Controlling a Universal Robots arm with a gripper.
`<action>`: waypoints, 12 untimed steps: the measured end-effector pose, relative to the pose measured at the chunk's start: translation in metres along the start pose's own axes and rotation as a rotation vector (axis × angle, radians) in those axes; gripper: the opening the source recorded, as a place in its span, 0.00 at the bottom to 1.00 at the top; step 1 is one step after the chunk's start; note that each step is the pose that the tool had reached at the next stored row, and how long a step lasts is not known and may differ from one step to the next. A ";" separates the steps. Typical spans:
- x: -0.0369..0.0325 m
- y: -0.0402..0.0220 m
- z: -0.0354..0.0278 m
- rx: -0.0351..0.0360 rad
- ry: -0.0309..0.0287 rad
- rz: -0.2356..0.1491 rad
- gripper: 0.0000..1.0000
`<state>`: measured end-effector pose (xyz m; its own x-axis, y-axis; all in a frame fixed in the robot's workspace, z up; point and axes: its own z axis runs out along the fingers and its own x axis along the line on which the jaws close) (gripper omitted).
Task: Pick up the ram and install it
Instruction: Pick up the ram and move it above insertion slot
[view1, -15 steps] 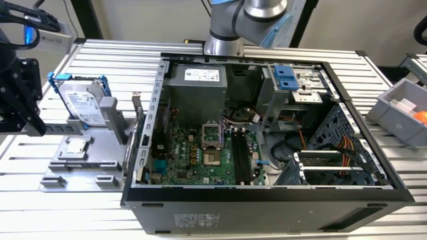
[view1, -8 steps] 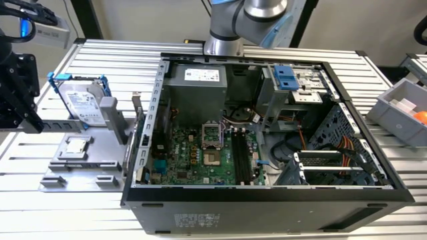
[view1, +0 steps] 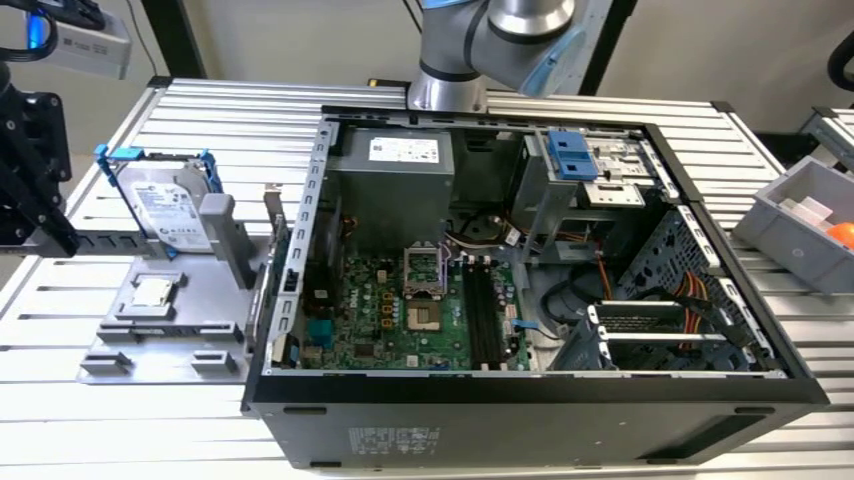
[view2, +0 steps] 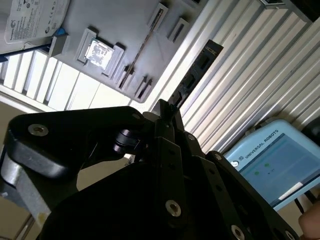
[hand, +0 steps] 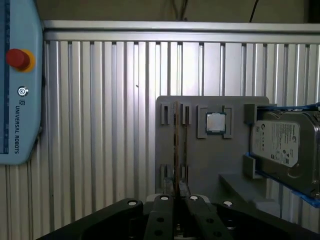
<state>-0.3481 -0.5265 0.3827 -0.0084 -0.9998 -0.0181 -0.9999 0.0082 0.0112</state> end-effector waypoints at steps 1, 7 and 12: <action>0.0000 0.0000 -0.0008 0.0001 0.0000 0.000 0.00; -0.0001 0.0000 -0.0033 0.0001 -0.0001 0.000 0.00; -0.0003 0.0000 -0.0034 0.0001 0.0000 0.000 0.00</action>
<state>-0.3481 -0.5263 0.3861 -0.0085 -0.9998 -0.0182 -0.9999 0.0083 0.0112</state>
